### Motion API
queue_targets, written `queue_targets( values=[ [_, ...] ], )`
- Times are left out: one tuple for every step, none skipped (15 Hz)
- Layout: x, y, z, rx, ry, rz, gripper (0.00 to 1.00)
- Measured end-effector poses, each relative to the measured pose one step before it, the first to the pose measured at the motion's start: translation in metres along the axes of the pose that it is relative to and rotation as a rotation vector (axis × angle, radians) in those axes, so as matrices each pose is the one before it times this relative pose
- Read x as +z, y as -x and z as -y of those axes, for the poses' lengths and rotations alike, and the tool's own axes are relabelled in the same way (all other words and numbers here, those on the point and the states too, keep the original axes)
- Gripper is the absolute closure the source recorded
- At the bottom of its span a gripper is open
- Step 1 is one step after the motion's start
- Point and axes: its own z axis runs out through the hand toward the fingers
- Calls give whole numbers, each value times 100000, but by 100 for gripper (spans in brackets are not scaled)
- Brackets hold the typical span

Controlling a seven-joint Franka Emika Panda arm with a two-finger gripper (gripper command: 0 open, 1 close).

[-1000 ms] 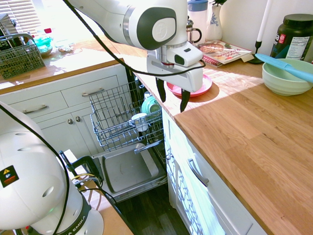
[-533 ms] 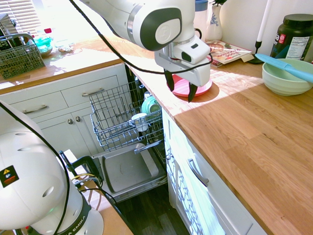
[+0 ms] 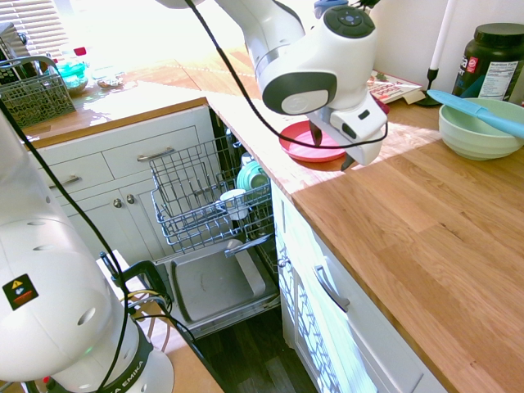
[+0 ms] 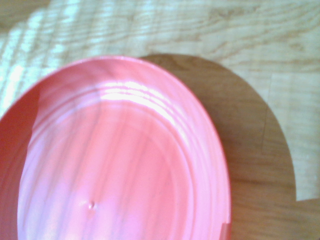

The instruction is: Put the plate in the dishwasher

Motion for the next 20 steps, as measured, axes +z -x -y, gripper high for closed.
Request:
queue_targets(
  values=[
    [-21, -630, -116, -624, -1472, -67, 100],
    [-89, -515, 73, -1253, -1178, 397, 100],
    [-82, -369, 278, -2060, -1290, 1500, 100],
    [-79, -249, 487, -2430, -1282, 2049, 100],
    [68, -97, 513, -2343, -983, 2710, 100],
    [300, 58, 376, -2051, -483, 3346, 100],
    [484, 59, 288, -1609, 4, 3041, 100],
    [659, 34, 212, -1134, 303, 2337, 100],
    [701, -44, 207, -796, 448, 1649, 100],
    [693, -95, 217, -541, 416, 1076, 100],
    [625, -67, 136, -352, 340, 1116, 100],
    [490, -6, -69, -57, 425, 899, 100],
    [379, 0, -91, 7, 363, 561, 100],
    [142, 38, 98, -321, 141, 431, 100],
    [158, 54, 54, -230, 167, 272, 100],
    [177, 93, 57, -184, 126, 318, 100],
    [151, 65, 15, -72, 116, 258, 100],
    [88, 19, -19, 15, 84, 138, 100],
    [97, 14, -30, 33, 102, 151, 100],
    [117, 7, -49, 65, 130, 170, 100]
  ],
)
